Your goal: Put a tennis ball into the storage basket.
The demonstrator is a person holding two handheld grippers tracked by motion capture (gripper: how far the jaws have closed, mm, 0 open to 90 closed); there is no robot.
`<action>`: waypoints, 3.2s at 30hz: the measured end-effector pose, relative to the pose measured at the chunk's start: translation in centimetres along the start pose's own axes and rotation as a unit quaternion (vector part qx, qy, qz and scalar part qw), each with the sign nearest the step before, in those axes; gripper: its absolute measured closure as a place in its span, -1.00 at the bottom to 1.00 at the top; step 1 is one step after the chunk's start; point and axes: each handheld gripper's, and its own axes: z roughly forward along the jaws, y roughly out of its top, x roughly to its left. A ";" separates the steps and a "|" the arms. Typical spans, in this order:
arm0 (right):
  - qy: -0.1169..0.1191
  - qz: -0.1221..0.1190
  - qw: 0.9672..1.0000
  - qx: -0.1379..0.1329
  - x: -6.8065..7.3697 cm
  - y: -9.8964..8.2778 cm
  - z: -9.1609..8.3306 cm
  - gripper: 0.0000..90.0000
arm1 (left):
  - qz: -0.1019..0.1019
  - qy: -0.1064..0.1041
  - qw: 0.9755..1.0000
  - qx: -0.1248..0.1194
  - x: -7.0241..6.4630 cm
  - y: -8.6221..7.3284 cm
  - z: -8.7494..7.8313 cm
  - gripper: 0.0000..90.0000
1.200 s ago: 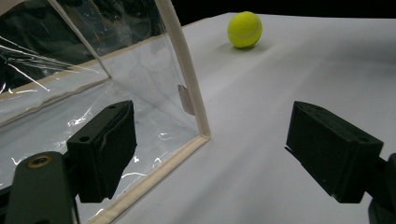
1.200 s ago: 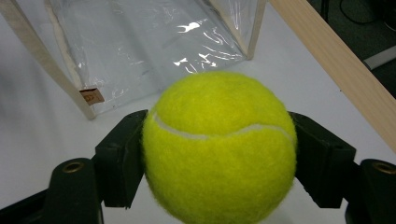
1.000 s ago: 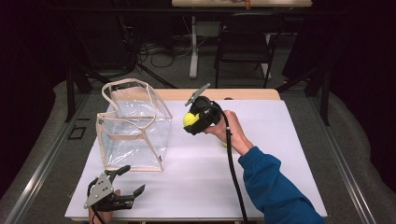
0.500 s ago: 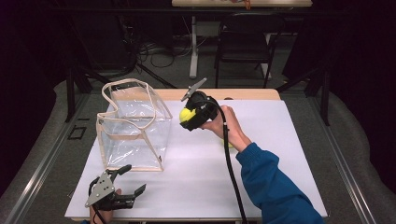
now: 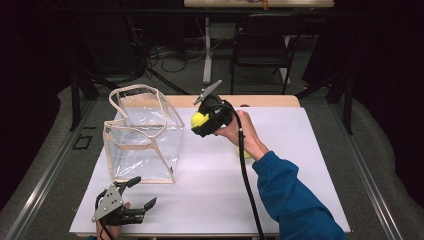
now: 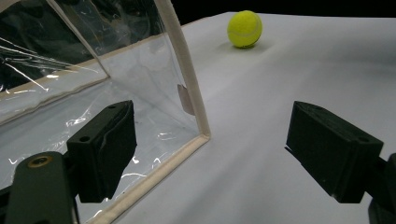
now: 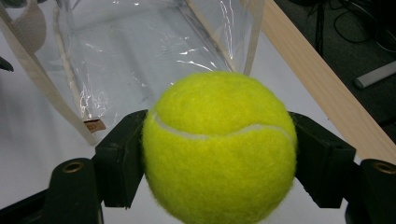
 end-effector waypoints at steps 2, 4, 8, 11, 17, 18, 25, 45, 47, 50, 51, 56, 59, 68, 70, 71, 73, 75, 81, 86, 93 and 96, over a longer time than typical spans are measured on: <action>0.001 -0.002 1.000 -0.003 0.0 0.2 -0.1 -0.42 | 0.000 0.000 1.000 0.000 0.0 0.0 0.0 -0.65; 0.001 -0.002 1.000 -0.006 0.1 0.4 -0.2 -0.42 | 0.001 0.000 1.000 0.001 0.0 0.0 0.1 -0.65; 0.002 -0.003 1.000 -0.010 0.1 0.8 -0.2 -0.42 | 0.003 0.000 1.000 0.002 0.0 0.0 0.1 -0.65; 0.003 -0.004 1.000 -0.011 0.1 1.0 -0.2 -0.42 | 0.002 -0.002 1.000 0.002 0.0 0.0 0.0 -0.65; 0.004 -0.007 1.000 -0.013 0.1 1.6 -0.2 -0.42 | 0.003 -0.001 1.000 0.002 0.0 0.0 0.0 -0.65; 0.005 -0.007 1.000 -0.012 0.1 1.7 -0.2 -0.42 | 0.004 -0.001 1.000 0.002 0.0 0.0 0.0 -0.65; 0.005 -0.006 1.000 -0.016 0.1 2.2 -0.4 -0.42 | 0.003 0.000 1.000 0.000 -0.1 0.0 0.1 -0.65; 0.004 -0.013 0.999 -0.034 0.1 3.8 -0.7 -0.42 | 0.003 -0.001 1.000 -0.001 0.0 0.0 0.0 -0.65; 0.005 -0.015 0.999 -0.035 0.1 4.0 -0.7 -0.42 | 0.003 -0.001 1.000 -0.001 0.0 0.0 0.0 -0.65; 0.005 -0.017 0.999 -0.036 0.2 4.2 -0.8 -0.42 | 0.004 -0.002 1.000 0.000 0.0 0.0 0.0 -0.65; 0.005 -0.017 0.999 -0.037 0.3 4.3 -0.8 -0.42 | 0.004 -0.002 1.000 -0.001 0.0 0.0 0.0 -0.65; 0.003 -0.019 0.999 -0.042 0.4 4.7 -0.9 -0.42 | 0.004 -0.002 1.000 -0.001 0.0 0.0 0.0 -0.65; 0.002 -0.020 0.999 -0.046 0.4 4.9 -0.9 -0.42 | 0.004 0.000 1.000 -0.001 0.0 0.0 0.0 -0.65; 0.006 -0.017 0.998 -0.056 0.4 5.3 -0.8 -0.42 | 0.004 -0.001 1.000 -0.001 0.0 0.0 0.0 -0.65; 0.005 -0.017 0.998 -0.058 0.4 5.3 -0.7 -0.42 | 0.004 0.000 1.000 -0.002 0.0 0.0 0.0 -0.65; 0.005 -0.018 0.998 -0.059 0.4 5.3 -0.7 -0.42 | 0.004 0.000 1.000 -0.002 0.0 0.0 0.0 -0.65; 0.005 -0.017 0.998 -0.061 0.4 5.4 -0.7 -0.42 | 0.004 0.000 1.000 -0.002 -0.1 0.0 0.0 -0.65; 0.005 -0.015 0.998 -0.063 0.4 5.5 -0.8 -0.42 | 0.005 -0.001 1.000 -0.002 0.0 0.0 0.0 -0.65; 0.005 -0.014 0.997 -0.072 0.4 5.8 -0.8 -0.42 | 0.005 -0.001 1.000 -0.002 -0.1 0.1 0.0 -0.65; 0.003 -0.015 0.997 -0.077 0.5 6.1 -0.8 -0.42 | 0.005 -0.001 1.000 -0.002 0.0 0.1 0.0 -0.65; 0.002 -0.017 0.996 -0.085 0.5 6.5 -0.8 -0.42 | 0.005 -0.001 1.000 -0.004 0.0 0.0 0.0 -0.65; 0.002 -0.017 0.996 -0.087 0.5 6.6 -0.8 -0.42 | 0.005 0.000 1.000 -0.004 0.0 0.1 0.0 -0.65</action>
